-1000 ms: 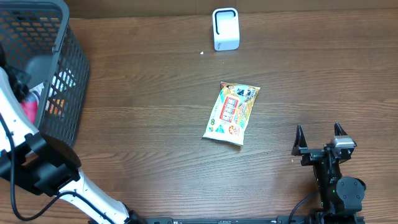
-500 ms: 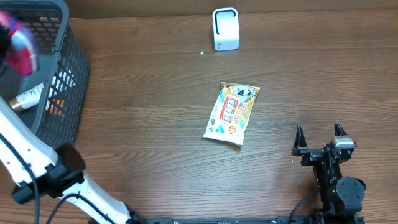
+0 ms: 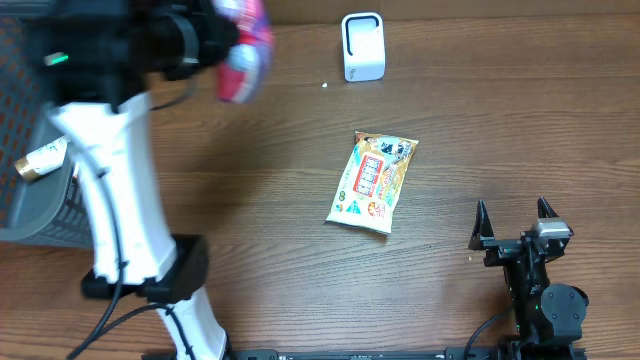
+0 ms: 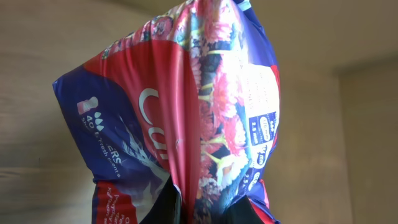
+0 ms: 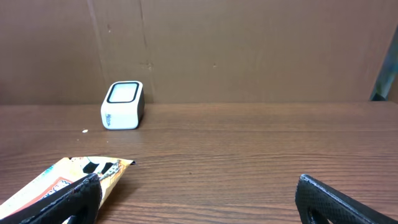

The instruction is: Scan the item barcode

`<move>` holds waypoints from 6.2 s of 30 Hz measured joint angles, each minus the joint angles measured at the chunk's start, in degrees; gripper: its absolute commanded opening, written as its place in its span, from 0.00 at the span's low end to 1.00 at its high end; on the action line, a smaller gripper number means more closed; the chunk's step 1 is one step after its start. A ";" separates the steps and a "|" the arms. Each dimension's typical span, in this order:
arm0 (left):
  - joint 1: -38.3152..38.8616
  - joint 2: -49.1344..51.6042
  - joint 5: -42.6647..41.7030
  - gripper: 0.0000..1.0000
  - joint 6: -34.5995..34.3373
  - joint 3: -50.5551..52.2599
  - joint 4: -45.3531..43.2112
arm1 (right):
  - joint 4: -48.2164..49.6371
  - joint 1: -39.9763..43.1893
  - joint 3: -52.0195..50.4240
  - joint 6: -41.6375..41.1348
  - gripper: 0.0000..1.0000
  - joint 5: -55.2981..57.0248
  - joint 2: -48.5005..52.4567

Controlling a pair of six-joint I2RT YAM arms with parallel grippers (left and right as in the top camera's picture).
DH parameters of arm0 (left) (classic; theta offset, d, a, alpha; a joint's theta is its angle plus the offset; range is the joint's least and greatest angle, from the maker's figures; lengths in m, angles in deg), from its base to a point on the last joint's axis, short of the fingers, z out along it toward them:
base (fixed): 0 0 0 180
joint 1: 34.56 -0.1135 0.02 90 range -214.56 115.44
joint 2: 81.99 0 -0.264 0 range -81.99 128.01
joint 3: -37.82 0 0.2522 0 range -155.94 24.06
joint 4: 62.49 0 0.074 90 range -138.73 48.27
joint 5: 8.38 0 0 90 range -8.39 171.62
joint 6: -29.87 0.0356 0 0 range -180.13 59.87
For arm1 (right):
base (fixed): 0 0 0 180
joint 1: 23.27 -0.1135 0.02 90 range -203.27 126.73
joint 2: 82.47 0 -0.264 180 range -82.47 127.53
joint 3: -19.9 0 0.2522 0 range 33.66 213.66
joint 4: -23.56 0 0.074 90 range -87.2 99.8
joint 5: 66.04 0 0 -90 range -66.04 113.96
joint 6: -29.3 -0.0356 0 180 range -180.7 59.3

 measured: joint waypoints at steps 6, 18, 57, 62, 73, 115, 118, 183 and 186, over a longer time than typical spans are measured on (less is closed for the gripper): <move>11.96 8.17 1.31 0.04 0.15 4.42 -0.28 | 0.02 0.00 0.00 0.02 1.00 0.00 0.00; 26.86 26.84 1.55 0.04 0.13 5.53 -1.92 | 0.02 -0.02 0.00 0.02 1.00 0.00 0.00; 7.93 1.07 20.33 1.00 5.22 -2.08 -2.80 | -0.02 -0.02 0.00 0.00 1.00 0.02 0.00; -5.97 -3.69 25.92 1.00 0.90 -2.34 1.27 | 0.00 0.00 0.00 0.00 1.00 0.02 0.00; -39.54 -1.42 21.31 1.00 -8.68 -0.76 3.10 | 0.00 0.00 0.00 0.02 1.00 0.00 0.00; -43.28 34.53 19.28 0.84 -9.55 -0.07 3.13 | 0.00 -0.02 0.00 0.00 1.00 0.02 0.00; -42.80 34.53 21.79 0.74 -9.35 -0.07 3.19 | 0.00 -0.02 0.00 0.00 1.00 0.02 0.00; -41.88 7.63 28.48 0.98 1.79 25.07 2.86 | 0.02 -0.02 0.00 0.02 1.00 0.00 0.00; -42.66 7.10 29.38 0.98 1.29 29.03 0.13 | 0.02 0.00 0.00 0.02 1.00 0.00 0.00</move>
